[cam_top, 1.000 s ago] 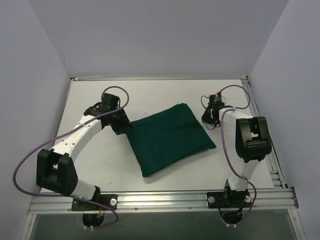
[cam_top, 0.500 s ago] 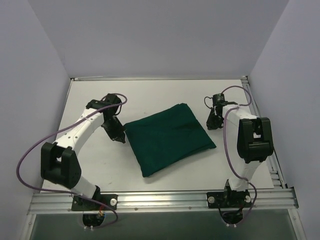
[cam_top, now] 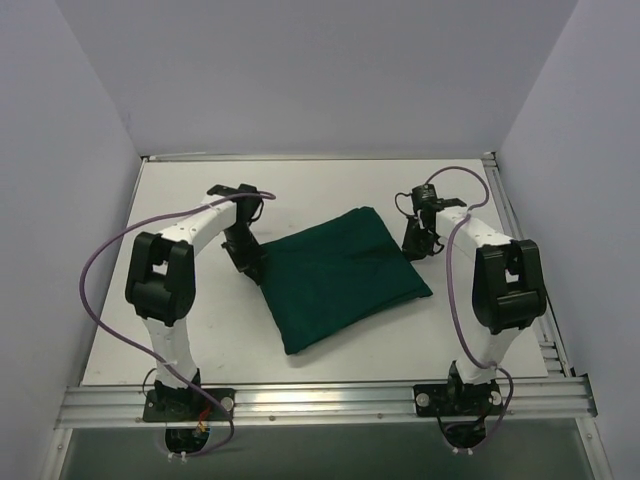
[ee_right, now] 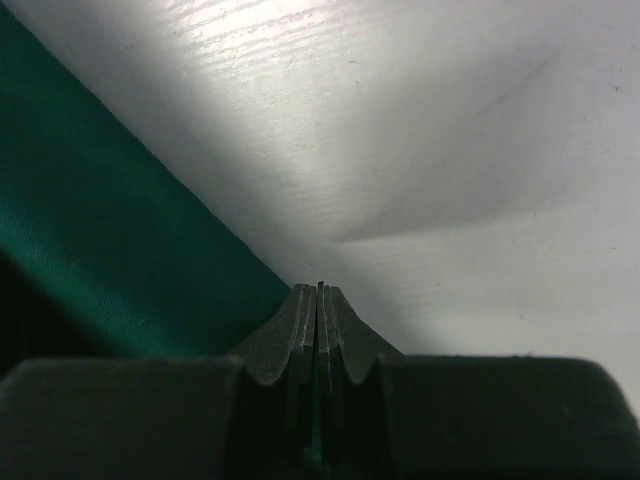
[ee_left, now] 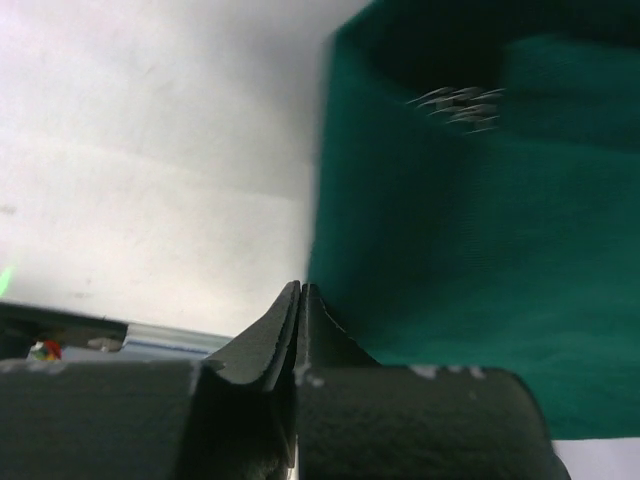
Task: Open and lay out the surgical kit
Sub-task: Move the surgical kit at the center of the board.
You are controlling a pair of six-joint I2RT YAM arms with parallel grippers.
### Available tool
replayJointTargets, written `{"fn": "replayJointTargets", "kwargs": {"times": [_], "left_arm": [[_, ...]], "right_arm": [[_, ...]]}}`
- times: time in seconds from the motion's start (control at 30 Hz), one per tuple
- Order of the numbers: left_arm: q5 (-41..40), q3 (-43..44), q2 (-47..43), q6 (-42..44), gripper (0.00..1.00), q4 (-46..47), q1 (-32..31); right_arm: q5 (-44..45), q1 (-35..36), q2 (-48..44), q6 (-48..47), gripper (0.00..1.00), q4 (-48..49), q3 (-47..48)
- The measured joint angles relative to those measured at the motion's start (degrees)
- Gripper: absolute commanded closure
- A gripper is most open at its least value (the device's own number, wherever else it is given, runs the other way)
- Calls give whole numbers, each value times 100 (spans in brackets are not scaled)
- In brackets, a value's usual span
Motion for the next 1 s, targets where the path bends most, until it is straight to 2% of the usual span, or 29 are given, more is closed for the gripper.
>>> {"fn": "replayJointTargets", "kwargs": {"times": [0.2, 0.43, 0.63, 0.83, 1.0], "left_arm": [[2, 1014, 627, 267, 98, -160, 48], [-68, 2079, 1543, 601, 98, -435, 229], [-310, 3698, 2404, 916, 98, -713, 365], [-420, 5790, 3491, 1115, 98, -866, 514], [-350, 6092, 3652, 1154, 98, -863, 564]], "right_arm": [[7, 59, 92, -188, 100, 52, 15], [24, 55, 859, -330, 100, 57, 619], [20, 61, 1473, -409, 100, -96, 1445], [55, 63, 1834, -439, 100, -131, 2035], [94, 59, 2188, -597, 100, -396, 2660]]}}
